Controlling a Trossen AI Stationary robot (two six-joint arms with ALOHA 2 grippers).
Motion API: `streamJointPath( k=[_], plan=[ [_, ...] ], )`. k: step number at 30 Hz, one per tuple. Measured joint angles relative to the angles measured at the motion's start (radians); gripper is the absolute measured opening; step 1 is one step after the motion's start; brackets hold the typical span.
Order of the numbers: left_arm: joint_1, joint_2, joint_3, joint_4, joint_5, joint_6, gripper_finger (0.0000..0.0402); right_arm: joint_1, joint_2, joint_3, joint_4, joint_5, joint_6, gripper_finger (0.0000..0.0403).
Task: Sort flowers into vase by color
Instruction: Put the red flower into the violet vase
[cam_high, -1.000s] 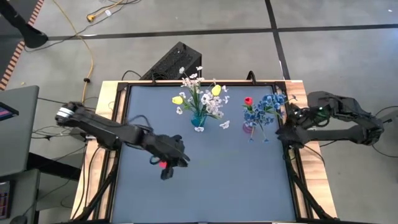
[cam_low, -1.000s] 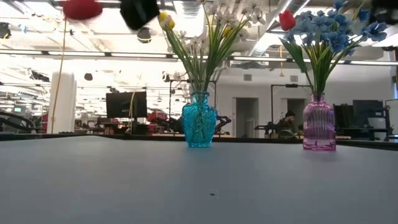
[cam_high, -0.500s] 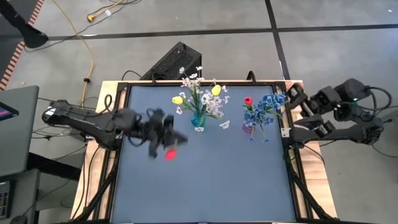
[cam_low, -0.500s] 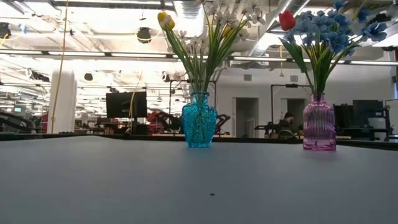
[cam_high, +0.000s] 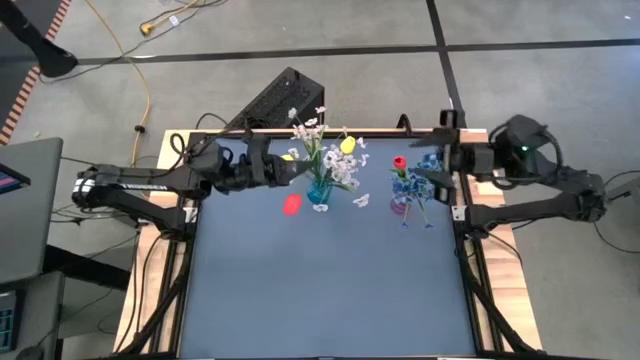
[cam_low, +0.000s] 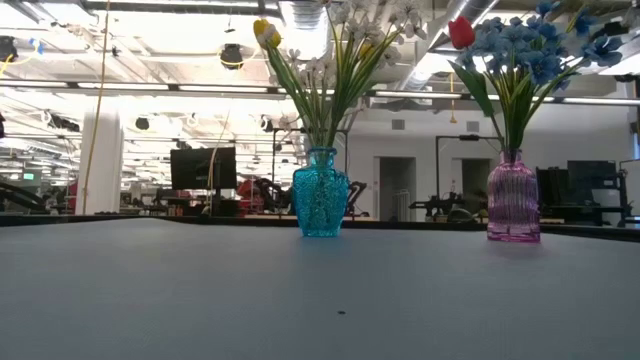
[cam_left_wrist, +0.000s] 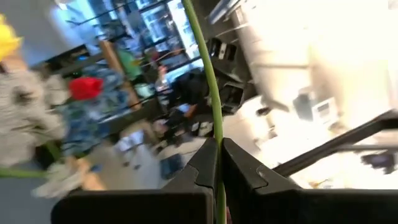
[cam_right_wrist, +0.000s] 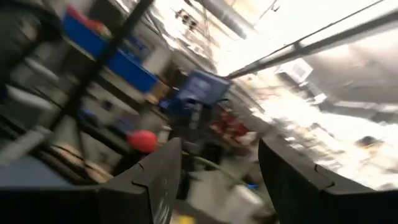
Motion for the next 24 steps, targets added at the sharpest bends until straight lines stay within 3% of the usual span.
streamJointPath(
  k=[9,18,24],
  plan=[
    [0.021,0.109,0.1,0.014,0.029,-0.123,0.0,0.003,0.2,0.105,-0.001,0.274,-0.413,0.0238],
    [0.045,0.167,0.165,-0.01,0.081,-0.131,0.0,0.042,0.325,0.114,0.008,0.442,-0.58,0.0238],
    [0.049,0.167,0.167,-0.11,0.076,-0.14,0.0,0.072,0.382,0.114,0.033,0.557,-0.69,0.023]
  ],
)
